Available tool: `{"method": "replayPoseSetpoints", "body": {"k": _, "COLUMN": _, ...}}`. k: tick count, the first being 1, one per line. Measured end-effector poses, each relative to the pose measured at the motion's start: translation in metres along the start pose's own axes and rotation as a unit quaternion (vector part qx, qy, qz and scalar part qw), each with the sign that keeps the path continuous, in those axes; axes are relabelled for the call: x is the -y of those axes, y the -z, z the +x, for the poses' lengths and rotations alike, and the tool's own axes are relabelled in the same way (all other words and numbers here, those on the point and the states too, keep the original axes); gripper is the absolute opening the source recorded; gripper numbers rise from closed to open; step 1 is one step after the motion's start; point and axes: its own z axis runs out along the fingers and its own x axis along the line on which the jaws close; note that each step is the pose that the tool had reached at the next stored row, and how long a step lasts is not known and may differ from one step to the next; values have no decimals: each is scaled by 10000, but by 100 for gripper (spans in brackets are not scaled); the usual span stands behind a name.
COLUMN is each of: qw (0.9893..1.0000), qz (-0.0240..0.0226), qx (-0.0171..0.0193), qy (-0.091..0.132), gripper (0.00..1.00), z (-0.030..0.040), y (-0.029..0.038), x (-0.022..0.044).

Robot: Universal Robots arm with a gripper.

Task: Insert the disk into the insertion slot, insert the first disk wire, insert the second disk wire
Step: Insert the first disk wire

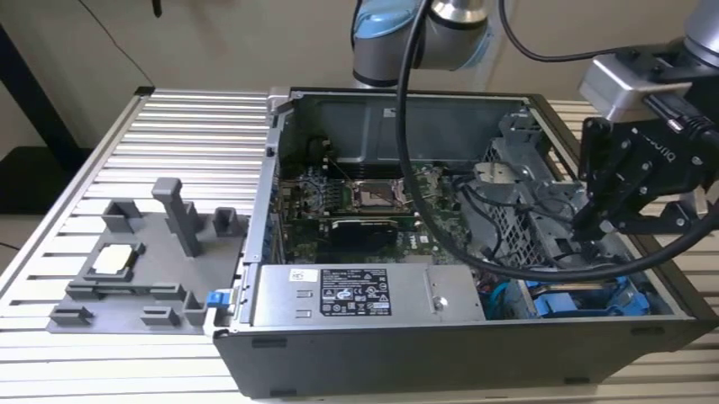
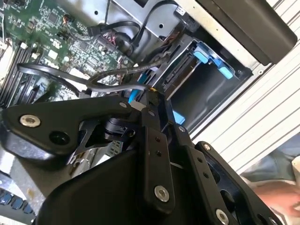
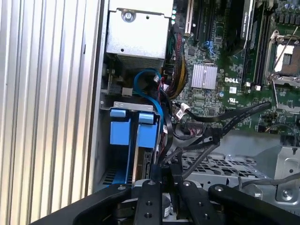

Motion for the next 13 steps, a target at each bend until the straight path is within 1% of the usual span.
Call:
{"method": "replayPoseSetpoints", "body": {"k": 3, "qw": 10000, "qz": -18, "qx": -4, "qy": -1, "gripper": 19, "z": 3, "y": -4, "x": 0}}
{"method": "replayPoseSetpoints", "body": {"k": 5, "qw": 10000, "qz": -55, "qx": -4, "qy": -2, "gripper": 19, "z": 3, "y": -7, "x": 0}}
{"method": "replayPoseSetpoints", "body": {"k": 7, "qw": 10000, "qz": -80, "qx": -4, "qy": -4, "gripper": 19, "z": 5, "y": -22, "x": -1}}
{"method": "replayPoseSetpoints", "body": {"k": 11, "qw": 9999, "qz": -143, "qx": -17, "qy": -8, "gripper": 19, "z": 9, "y": -43, "x": 8}}
{"method": "replayPoseSetpoints", "body": {"k": 13, "qw": 9999, "qz": -155, "qx": -17, "qy": -9, "gripper": 19, "z": 20, "y": -70, "x": 22}}
